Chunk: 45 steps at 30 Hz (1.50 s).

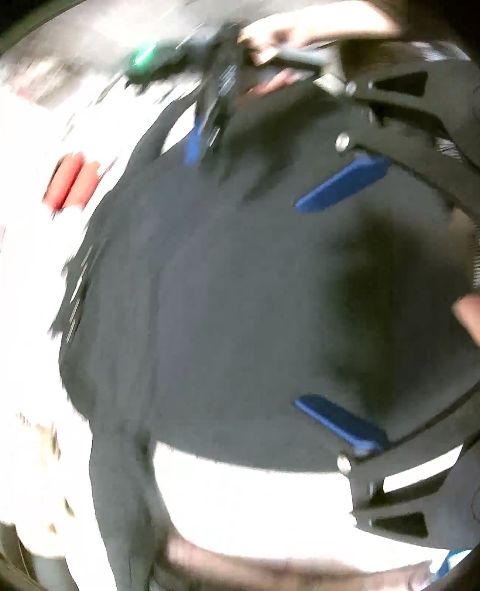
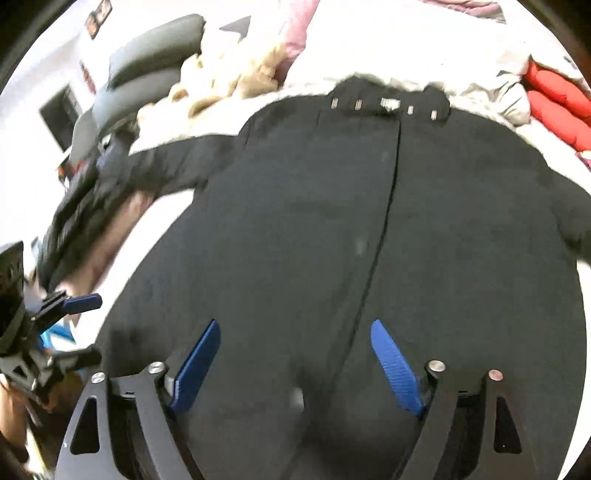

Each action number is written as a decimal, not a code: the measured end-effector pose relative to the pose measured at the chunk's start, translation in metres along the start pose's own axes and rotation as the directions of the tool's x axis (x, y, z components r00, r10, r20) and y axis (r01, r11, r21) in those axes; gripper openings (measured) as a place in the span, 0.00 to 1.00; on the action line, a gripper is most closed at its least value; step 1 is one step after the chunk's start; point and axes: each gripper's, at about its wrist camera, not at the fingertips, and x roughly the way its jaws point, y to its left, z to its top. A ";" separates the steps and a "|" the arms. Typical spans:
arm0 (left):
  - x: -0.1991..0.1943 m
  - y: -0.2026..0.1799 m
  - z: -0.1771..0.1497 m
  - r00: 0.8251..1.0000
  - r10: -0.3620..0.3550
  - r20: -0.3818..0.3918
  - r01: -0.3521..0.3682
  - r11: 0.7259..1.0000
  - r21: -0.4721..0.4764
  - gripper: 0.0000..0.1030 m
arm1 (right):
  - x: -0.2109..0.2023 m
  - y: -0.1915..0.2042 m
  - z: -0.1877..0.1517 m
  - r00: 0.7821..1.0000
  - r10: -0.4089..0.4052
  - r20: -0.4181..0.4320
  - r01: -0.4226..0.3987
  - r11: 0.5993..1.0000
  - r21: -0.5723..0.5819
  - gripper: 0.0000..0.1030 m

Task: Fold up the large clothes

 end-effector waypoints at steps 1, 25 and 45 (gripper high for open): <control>0.001 0.013 0.013 0.998 0.055 0.007 -0.055 0.998 -0.038 0.99 | 0.001 -0.002 0.008 1.000 -0.002 0.013 0.002 1.000 0.012 0.88; 0.063 0.255 0.149 0.819 0.568 -0.081 -0.457 0.560 -0.691 0.99 | 0.023 -0.066 0.078 0.988 -0.005 0.152 -0.037 0.960 0.277 0.89; 0.024 0.228 0.186 0.731 0.611 0.302 -0.224 0.634 -0.740 0.10 | 0.020 -0.073 0.077 0.984 0.009 0.177 -0.060 0.957 0.285 0.89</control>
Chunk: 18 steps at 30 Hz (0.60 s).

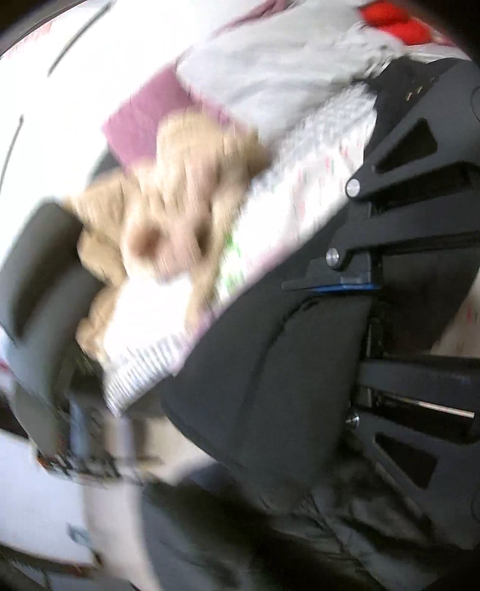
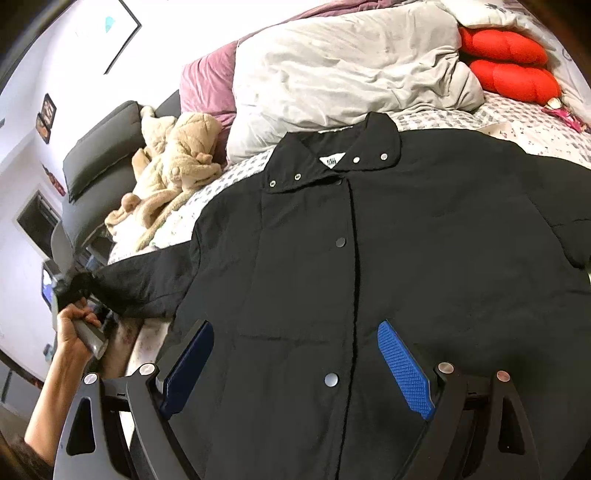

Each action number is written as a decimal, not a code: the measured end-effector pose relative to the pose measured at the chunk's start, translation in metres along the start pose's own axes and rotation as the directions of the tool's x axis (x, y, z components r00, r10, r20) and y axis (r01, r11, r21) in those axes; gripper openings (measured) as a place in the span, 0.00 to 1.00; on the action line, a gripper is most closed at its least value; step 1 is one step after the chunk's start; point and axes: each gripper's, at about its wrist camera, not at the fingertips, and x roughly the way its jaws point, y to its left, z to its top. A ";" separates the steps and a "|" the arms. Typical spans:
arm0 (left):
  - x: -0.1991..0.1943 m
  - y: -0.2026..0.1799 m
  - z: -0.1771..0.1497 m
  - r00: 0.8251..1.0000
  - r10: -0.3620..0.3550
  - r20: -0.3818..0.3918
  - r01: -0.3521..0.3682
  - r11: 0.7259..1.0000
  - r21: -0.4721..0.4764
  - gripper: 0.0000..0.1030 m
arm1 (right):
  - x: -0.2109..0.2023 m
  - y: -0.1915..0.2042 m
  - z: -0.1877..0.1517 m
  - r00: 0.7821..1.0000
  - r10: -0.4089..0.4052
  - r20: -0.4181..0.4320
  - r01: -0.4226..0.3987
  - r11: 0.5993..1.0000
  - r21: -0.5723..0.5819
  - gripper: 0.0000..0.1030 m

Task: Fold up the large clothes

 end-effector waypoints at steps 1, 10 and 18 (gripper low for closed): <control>-0.012 -0.016 0.001 0.998 -0.054 0.020 0.054 0.998 0.027 0.10 | -0.001 0.000 0.001 1.000 0.003 0.003 -0.003 1.000 0.002 0.89; -0.109 -0.179 -0.061 0.833 -0.541 -0.117 0.549 0.781 0.298 0.10 | -0.013 -0.012 0.010 0.999 0.002 0.041 -0.004 1.000 0.029 0.89; -0.099 -0.227 -0.185 0.690 -0.572 -0.443 0.718 0.618 0.321 0.11 | -0.018 -0.068 0.028 0.996 0.014 0.086 -0.030 0.981 0.192 0.89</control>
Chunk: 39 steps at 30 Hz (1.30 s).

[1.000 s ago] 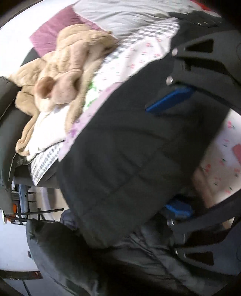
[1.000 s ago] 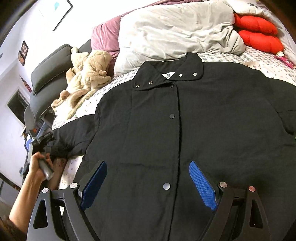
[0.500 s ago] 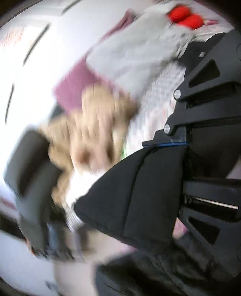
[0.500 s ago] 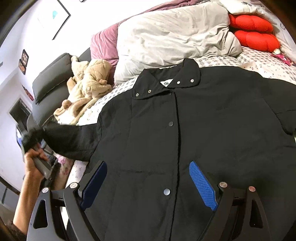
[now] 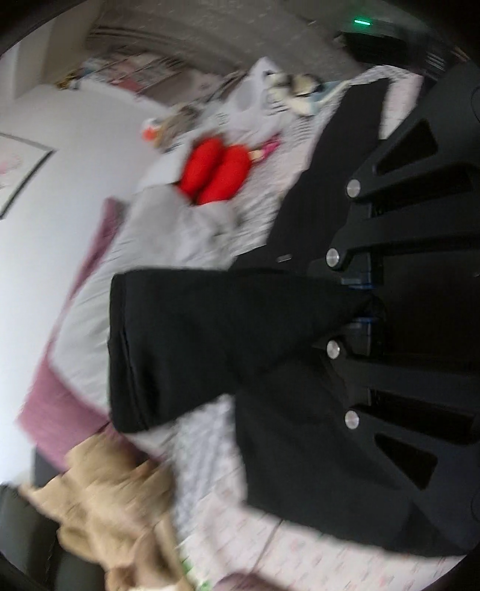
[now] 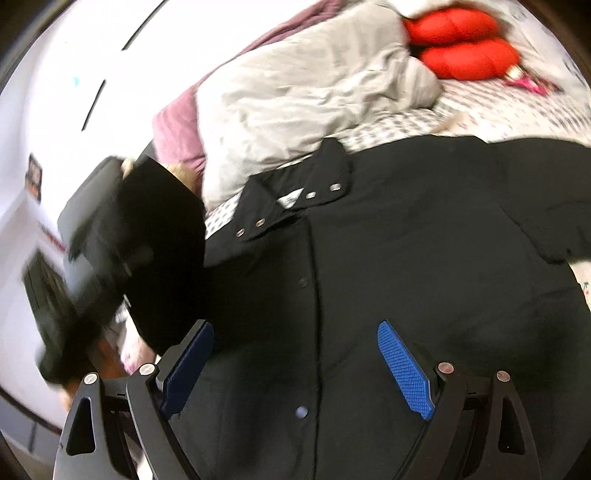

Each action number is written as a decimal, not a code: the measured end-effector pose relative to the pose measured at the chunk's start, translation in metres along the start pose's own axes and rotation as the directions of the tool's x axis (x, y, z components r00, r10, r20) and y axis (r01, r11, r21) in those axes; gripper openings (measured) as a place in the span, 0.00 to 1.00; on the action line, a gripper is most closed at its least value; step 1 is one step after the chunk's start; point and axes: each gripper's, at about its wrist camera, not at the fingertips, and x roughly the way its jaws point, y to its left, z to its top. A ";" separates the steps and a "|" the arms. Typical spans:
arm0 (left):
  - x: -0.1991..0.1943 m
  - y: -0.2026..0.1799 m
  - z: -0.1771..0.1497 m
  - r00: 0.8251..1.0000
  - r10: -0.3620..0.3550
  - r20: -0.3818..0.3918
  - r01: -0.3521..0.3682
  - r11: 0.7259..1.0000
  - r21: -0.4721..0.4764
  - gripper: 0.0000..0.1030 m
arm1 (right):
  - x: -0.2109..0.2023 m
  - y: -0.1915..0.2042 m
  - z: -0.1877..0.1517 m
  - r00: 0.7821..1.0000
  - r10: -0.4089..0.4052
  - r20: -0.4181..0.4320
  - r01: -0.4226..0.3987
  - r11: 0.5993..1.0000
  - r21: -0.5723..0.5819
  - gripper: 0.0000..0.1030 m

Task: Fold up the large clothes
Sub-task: 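Lower the folded sleeve onto the jacket and open the left gripper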

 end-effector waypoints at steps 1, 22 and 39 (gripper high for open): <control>0.015 -0.001 -0.012 0.997 -0.036 -0.066 0.038 0.999 0.020 0.15 | 0.002 -0.008 0.003 1.000 -0.001 0.001 0.001 1.000 0.023 0.89; -0.022 0.150 -0.063 0.952 0.261 -0.159 -0.247 0.964 0.102 0.24 | 0.111 0.021 -0.008 0.997 -0.039 -0.066 0.031 0.993 -0.116 0.11; -0.037 0.112 -0.062 0.888 0.297 -0.349 -0.306 0.951 0.032 0.85 | 0.051 -0.038 0.014 0.960 -0.275 -0.060 0.272 0.961 -0.050 0.82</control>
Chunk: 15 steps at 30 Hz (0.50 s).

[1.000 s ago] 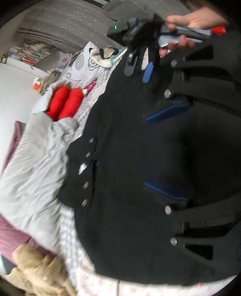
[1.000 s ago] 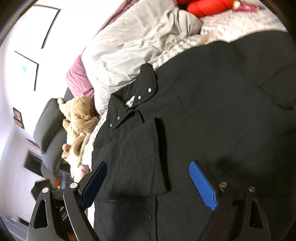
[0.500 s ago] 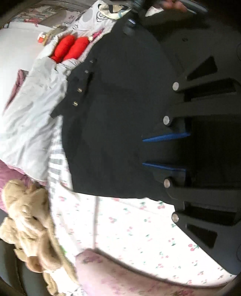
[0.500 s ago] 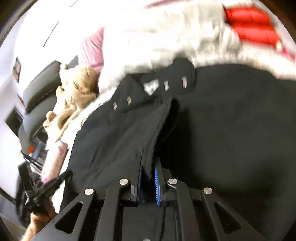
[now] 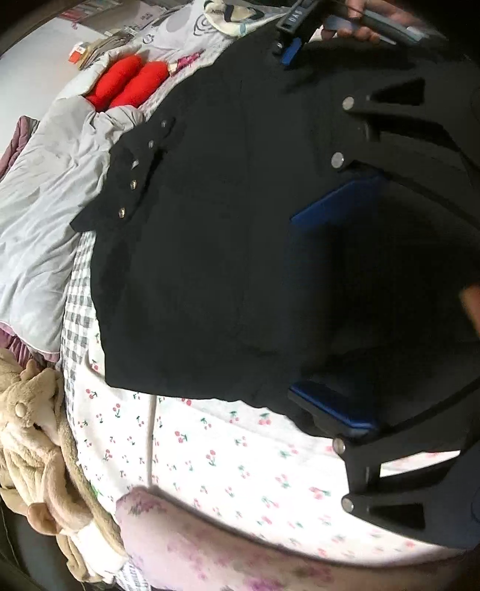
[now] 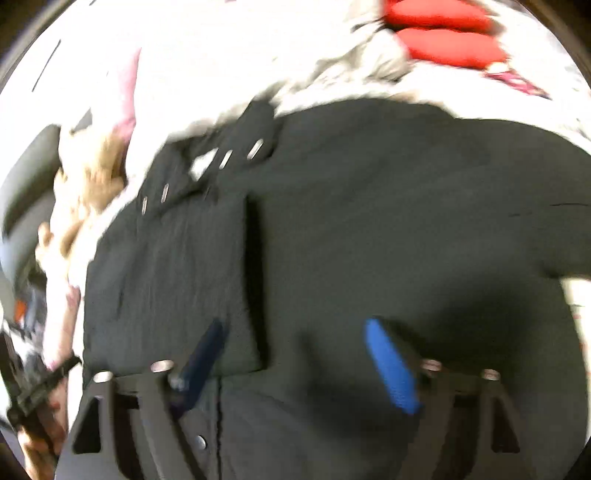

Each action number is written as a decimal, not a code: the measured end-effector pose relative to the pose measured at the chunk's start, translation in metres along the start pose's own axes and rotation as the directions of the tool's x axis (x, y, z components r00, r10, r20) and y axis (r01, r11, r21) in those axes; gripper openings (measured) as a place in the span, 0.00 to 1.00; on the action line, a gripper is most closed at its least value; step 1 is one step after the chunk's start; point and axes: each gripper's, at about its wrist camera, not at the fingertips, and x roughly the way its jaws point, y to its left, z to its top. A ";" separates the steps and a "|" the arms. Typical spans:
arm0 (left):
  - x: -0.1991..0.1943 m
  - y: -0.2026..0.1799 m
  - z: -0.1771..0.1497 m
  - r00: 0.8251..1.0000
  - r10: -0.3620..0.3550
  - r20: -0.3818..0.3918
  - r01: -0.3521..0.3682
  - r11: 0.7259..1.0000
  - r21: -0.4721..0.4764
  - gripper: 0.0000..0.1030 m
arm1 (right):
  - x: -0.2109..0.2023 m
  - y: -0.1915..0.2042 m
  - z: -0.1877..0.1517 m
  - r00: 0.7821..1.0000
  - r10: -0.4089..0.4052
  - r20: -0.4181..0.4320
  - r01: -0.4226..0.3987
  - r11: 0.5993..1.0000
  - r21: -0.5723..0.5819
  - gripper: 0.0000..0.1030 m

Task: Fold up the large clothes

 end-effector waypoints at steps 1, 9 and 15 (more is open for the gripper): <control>-0.008 -0.003 -0.003 1.000 -0.007 -0.024 0.006 1.000 -0.010 0.87 | -0.018 -0.019 0.004 1.000 -0.009 0.014 0.008 0.999 0.038 0.82; -0.072 -0.023 -0.049 0.997 -0.073 -0.032 0.071 0.996 -0.058 0.99 | -0.111 -0.174 -0.011 0.988 -0.135 0.074 0.101 0.932 0.349 0.82; -0.073 -0.022 -0.067 0.983 -0.184 -0.017 0.179 0.972 -0.153 0.99 | -0.146 -0.261 -0.027 0.967 -0.217 0.134 0.112 0.833 0.542 0.82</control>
